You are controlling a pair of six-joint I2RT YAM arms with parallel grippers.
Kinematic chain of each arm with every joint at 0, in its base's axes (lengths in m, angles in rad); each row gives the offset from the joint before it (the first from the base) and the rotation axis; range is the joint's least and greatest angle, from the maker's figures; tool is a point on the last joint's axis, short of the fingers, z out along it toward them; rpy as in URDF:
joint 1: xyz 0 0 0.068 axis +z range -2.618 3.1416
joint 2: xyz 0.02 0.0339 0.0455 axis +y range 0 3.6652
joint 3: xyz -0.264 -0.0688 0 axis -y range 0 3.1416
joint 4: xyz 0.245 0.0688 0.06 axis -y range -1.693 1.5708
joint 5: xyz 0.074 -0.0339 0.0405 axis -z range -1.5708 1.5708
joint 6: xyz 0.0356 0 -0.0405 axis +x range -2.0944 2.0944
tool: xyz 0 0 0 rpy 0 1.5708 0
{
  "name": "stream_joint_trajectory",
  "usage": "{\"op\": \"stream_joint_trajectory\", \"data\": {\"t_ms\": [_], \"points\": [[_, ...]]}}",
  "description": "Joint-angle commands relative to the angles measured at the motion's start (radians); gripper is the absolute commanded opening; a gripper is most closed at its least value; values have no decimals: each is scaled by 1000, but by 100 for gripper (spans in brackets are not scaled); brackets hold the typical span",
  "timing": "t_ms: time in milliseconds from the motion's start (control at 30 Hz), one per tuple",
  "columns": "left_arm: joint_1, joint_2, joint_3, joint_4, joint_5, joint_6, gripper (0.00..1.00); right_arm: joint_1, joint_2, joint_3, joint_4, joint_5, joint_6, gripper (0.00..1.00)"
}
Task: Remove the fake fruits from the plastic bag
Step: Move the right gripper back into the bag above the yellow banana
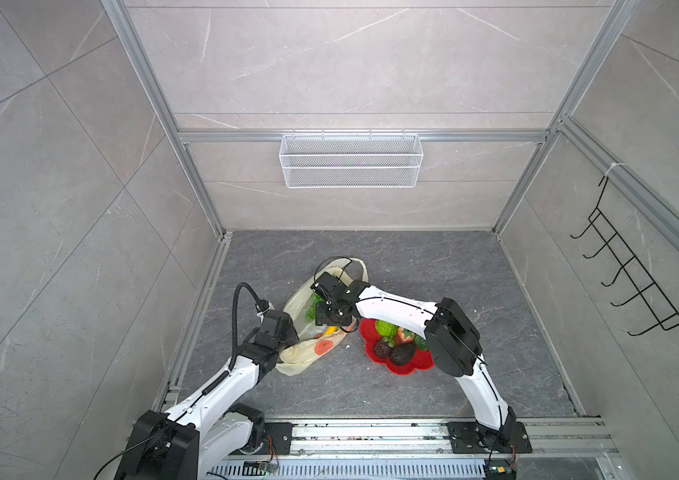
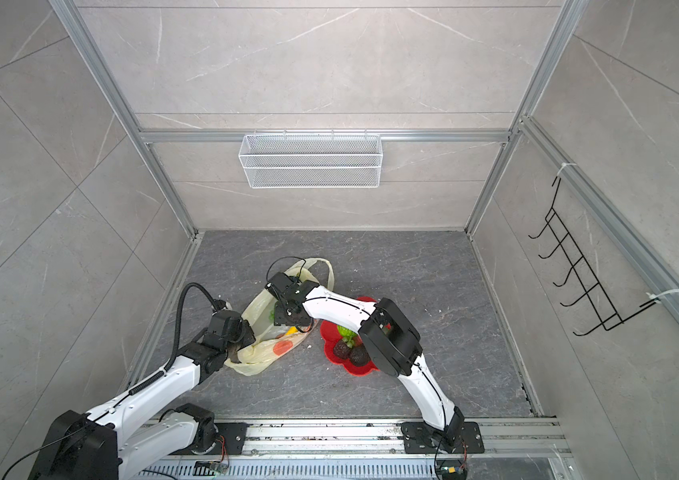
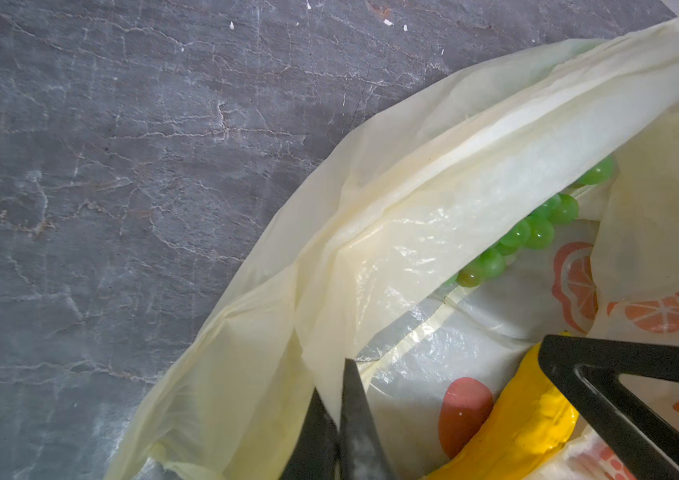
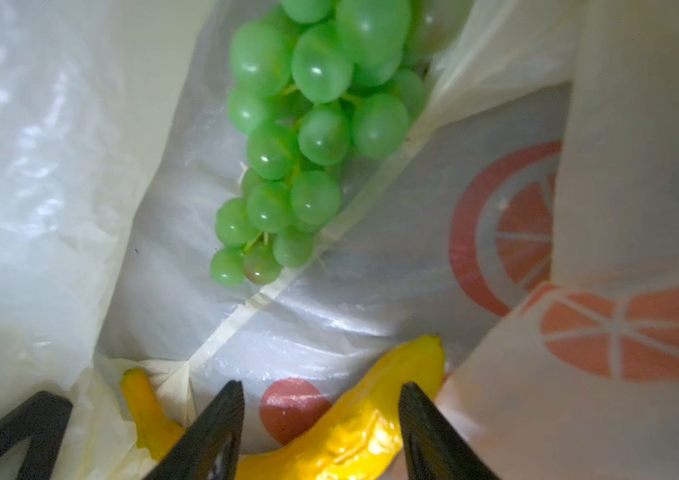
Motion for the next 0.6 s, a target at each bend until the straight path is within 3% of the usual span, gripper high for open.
{"op": "stream_joint_trajectory", "data": {"t_ms": [0,367,567], "points": [[-3,-10,-8,30,17,-6,3,12,42,48,-77,-10,-18,60],[-5,-4,-8,36,17,-3,3,43,5,94,-201,154,-49,64],[-5,-5,-8,40,18,-3,3,44,27,81,-191,123,-27,64]]}}
